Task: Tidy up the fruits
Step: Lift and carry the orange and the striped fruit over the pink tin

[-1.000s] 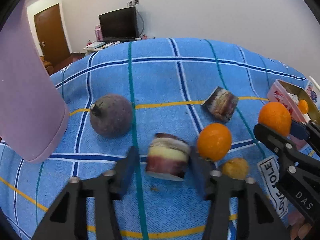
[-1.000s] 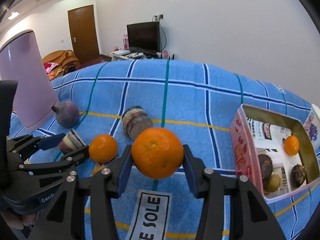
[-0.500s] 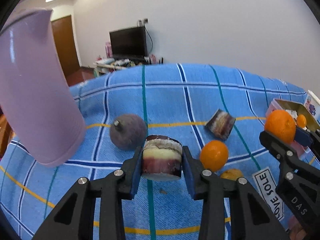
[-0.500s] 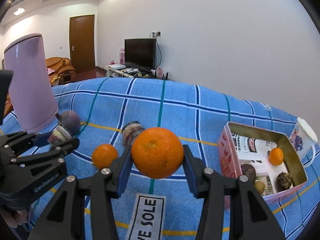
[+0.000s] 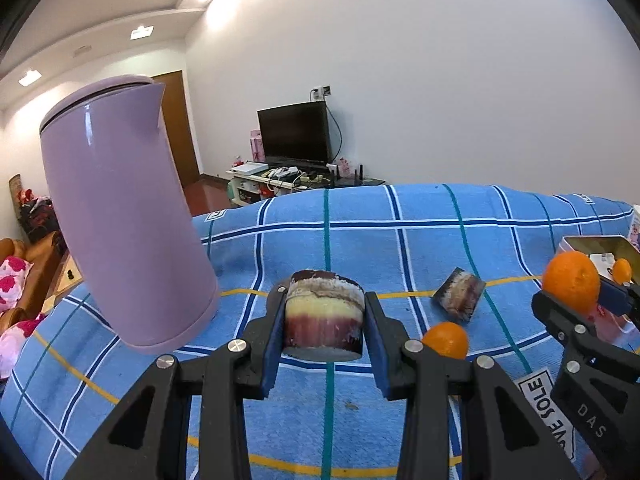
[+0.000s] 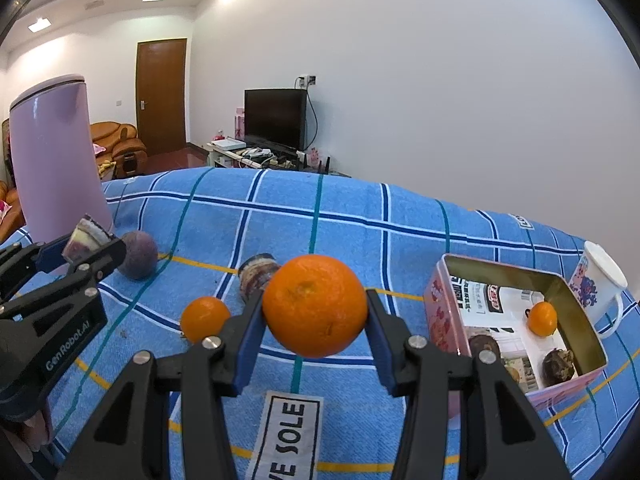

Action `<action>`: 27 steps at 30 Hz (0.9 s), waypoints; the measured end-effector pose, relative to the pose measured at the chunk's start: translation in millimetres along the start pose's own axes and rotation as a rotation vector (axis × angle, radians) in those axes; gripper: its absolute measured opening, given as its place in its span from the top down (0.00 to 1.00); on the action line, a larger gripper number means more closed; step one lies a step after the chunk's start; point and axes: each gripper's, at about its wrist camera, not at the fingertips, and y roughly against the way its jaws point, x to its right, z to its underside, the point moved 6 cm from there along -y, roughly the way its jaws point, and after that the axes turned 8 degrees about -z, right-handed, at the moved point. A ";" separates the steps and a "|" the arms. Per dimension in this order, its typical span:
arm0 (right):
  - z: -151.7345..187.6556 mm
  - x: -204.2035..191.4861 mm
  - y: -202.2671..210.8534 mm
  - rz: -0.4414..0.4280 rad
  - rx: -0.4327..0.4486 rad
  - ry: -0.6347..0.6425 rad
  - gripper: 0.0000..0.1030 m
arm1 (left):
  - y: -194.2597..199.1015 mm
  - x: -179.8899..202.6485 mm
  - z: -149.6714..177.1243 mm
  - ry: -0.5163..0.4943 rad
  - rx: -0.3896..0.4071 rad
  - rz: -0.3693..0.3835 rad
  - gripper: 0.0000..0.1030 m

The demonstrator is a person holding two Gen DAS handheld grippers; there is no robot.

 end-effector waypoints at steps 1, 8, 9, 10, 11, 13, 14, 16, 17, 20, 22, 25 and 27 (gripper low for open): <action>0.5 -0.2 0.3 0.000 0.000 0.002 0.51 | -0.6 -0.2 0.1 0.002 -0.003 -0.003 0.62; 1.1 -0.7 1.5 -0.001 0.001 0.003 0.51 | -1.5 -3.0 1.1 0.014 -0.009 -0.029 0.62; 1.4 -0.5 1.7 -0.001 0.001 0.002 0.51 | -1.6 -3.3 1.5 0.014 -0.008 -0.035 0.62; 1.5 -0.1 2.0 -0.001 0.001 0.001 0.51 | -1.3 -3.3 1.5 0.013 -0.006 -0.039 0.62; 1.7 0.0 2.2 -0.002 0.001 0.001 0.51 | -0.7 -3.0 1.5 0.012 -0.004 -0.043 0.62; 1.8 0.3 2.5 -0.002 0.000 0.002 0.51 | 1.1 -2.5 1.7 0.010 0.000 -0.048 0.62; 1.7 0.0 2.9 -0.002 0.001 0.003 0.51 | 1.7 -2.5 1.7 0.009 0.002 -0.050 0.62; 1.9 0.2 3.4 -0.003 0.002 0.003 0.51 | 2.8 -2.5 2.0 0.007 0.005 -0.054 0.62; 1.9 0.2 3.5 -0.003 0.002 0.003 0.51 | 3.3 -2.7 2.1 0.008 0.006 -0.055 0.62; 3.5 0.3 5.6 -0.008 0.002 0.003 0.51 | 4.9 -3.4 2.5 0.013 0.007 -0.057 0.62; 4.8 0.5 7.4 -0.012 0.002 0.002 0.51 | 6.9 -3.4 2.8 0.016 0.011 -0.056 0.62; 6.7 2.6 9.7 -0.018 0.003 0.001 0.51 | 10.1 -1.9 3.2 0.026 0.018 -0.043 0.62; 8.0 3.9 12.3 -0.021 0.004 0.004 0.50 | 13.2 -0.7 3.5 0.030 0.026 -0.034 0.62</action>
